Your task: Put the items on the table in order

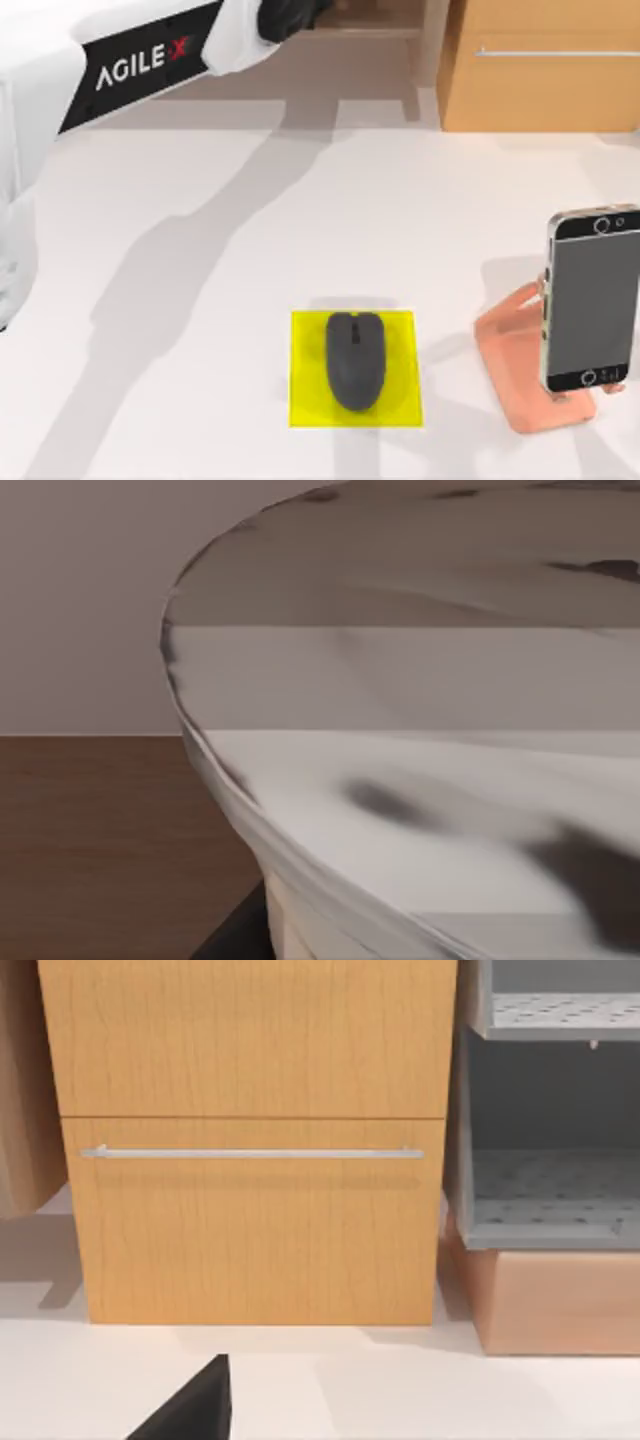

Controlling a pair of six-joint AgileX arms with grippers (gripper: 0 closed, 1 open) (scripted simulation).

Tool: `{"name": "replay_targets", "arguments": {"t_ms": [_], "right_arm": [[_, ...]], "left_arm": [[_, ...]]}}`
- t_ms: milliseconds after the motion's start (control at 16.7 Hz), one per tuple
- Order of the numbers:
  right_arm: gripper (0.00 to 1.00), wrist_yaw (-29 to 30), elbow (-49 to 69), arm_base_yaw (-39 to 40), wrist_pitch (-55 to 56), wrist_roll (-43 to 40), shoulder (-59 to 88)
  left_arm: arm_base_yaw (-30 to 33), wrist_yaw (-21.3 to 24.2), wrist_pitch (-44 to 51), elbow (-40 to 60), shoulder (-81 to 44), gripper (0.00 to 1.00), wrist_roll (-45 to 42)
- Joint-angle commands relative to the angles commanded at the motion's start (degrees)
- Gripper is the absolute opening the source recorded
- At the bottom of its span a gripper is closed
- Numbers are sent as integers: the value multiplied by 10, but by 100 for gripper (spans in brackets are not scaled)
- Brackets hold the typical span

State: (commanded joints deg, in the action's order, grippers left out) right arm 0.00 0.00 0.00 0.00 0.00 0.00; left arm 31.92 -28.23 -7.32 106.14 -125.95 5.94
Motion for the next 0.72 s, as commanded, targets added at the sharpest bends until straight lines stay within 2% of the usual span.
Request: {"name": "replay_targets", "arguments": {"t_ms": [360, 720], "right_arm": [[100, 0, 0, 0, 0, 0, 0], [100, 0, 0, 0, 0, 0, 0]], "left_arm": [[0, 0, 0, 0, 0, 98, 0], [0, 0, 0, 0, 0, 100, 0]]}}
